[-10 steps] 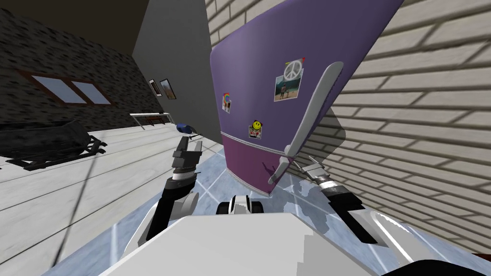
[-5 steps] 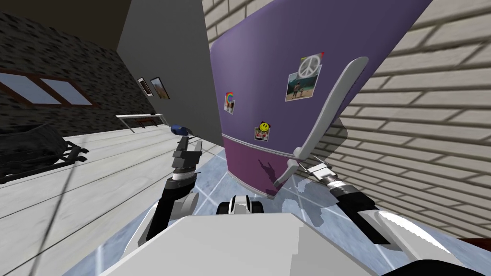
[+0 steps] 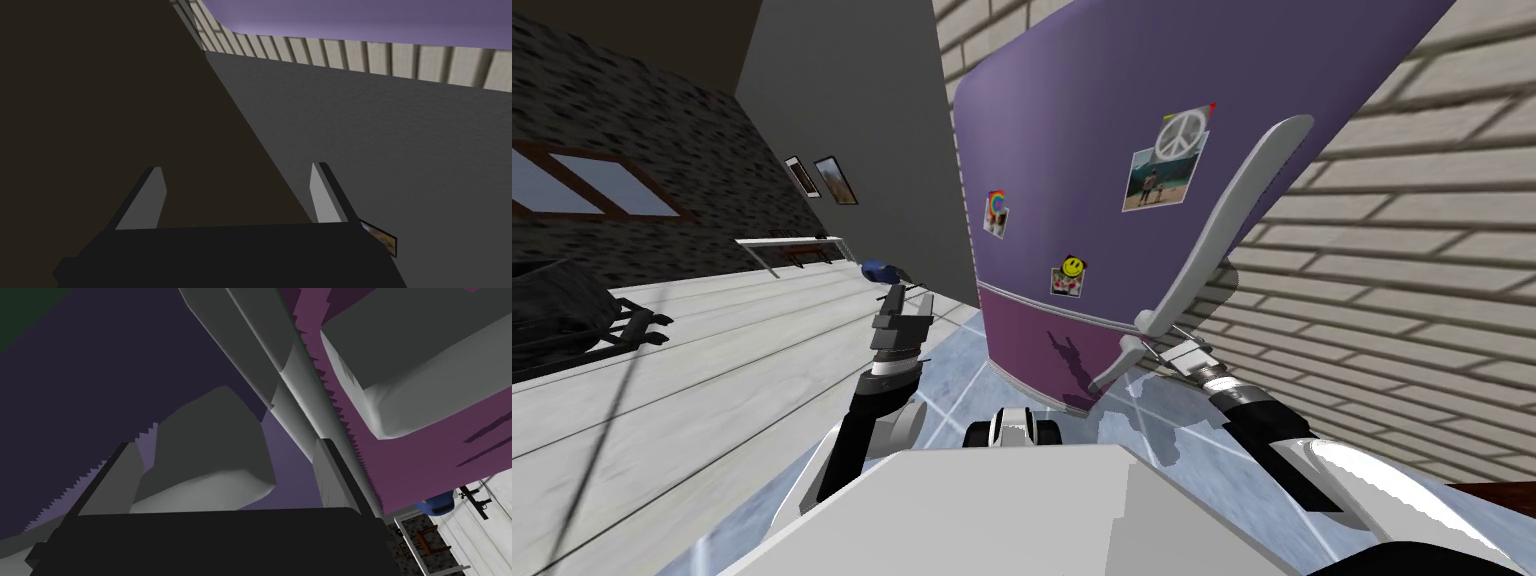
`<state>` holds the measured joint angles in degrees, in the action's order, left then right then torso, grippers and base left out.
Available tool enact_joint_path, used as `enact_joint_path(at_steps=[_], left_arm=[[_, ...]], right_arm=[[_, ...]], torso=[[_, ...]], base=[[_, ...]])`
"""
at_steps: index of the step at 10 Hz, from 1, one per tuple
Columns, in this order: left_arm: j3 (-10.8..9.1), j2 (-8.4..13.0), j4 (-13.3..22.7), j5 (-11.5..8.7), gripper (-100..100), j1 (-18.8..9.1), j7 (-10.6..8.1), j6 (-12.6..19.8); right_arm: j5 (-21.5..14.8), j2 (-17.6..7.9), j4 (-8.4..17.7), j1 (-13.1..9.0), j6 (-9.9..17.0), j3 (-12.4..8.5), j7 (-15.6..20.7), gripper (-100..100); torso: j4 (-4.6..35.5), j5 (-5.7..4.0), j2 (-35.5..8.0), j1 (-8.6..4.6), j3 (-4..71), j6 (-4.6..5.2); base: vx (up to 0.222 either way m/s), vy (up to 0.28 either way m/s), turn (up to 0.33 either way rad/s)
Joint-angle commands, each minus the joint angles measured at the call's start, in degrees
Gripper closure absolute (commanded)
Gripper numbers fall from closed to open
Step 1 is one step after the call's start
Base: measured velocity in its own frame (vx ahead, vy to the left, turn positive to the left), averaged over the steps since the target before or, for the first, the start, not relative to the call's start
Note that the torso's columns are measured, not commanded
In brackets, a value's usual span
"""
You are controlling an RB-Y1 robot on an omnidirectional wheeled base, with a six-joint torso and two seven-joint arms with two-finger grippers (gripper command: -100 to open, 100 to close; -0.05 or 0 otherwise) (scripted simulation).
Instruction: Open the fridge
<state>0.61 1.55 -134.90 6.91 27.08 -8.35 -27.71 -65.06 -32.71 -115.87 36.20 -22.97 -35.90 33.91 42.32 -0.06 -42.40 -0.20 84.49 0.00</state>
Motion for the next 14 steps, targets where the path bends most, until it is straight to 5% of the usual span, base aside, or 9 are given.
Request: enact_joint_path(at_steps=[1, 3, 11, 12, 14], left_arm=[[0.0, 0.0, 0.0, 0.0, 0, 0.0, 0.0, 0.0], [0.03, -0.03, 0.0, 0.0, 0, 0.0, 0.0, 0.0], [0.03, -0.03, -0.01, 0.0, 0, -0.01, 0.0, 0.0], [0.02, -0.01, -0.01, 0.0, 0, -0.01, 0.0, 0.0], [-0.01, 0.01, 0.0, 0.0, 0, 0.01, 0.0, 0.0]], right_arm=[[-0.03, 0.24, -0.02, 0.64, 0.61, -0.7, -0.27, 100], [-0.12, 0.72, -0.07, 1.96, 1.72, -1.92, -0.81, 100], [-0.53, 2.2, -0.37, 6.24, 5.44, -5.61, -2.62, 100], [-1.97, 2.1, -0.19, 6.16, 8.0, -4.54, -2.79, -100], [-3.49, 1.93, 0.05, 5.95, 10.61, -3.32, -2.91, -100]], torso=[[-0.05, -0.01, 0.06, 0.09, 0.03, -0.04], [0.0, 0.33, -0.02, 1.13, -0.01, -0.03], [-0.06, 0.09, 0.18, 0.23, 0.12, 0.0], [-0.09, -0.09, 0.35, -0.43, 0.21, -0.06], [-0.11, -0.17, 0.35, -0.51, 0.22, -0.01]], base=[[-0.028, 0.136, -0.135], [-0.073, 0.353, -0.188], [-0.136, 0.362, -0.155], [-0.016, 0.01, 0.101], [0.007, -0.063, 0.074]])
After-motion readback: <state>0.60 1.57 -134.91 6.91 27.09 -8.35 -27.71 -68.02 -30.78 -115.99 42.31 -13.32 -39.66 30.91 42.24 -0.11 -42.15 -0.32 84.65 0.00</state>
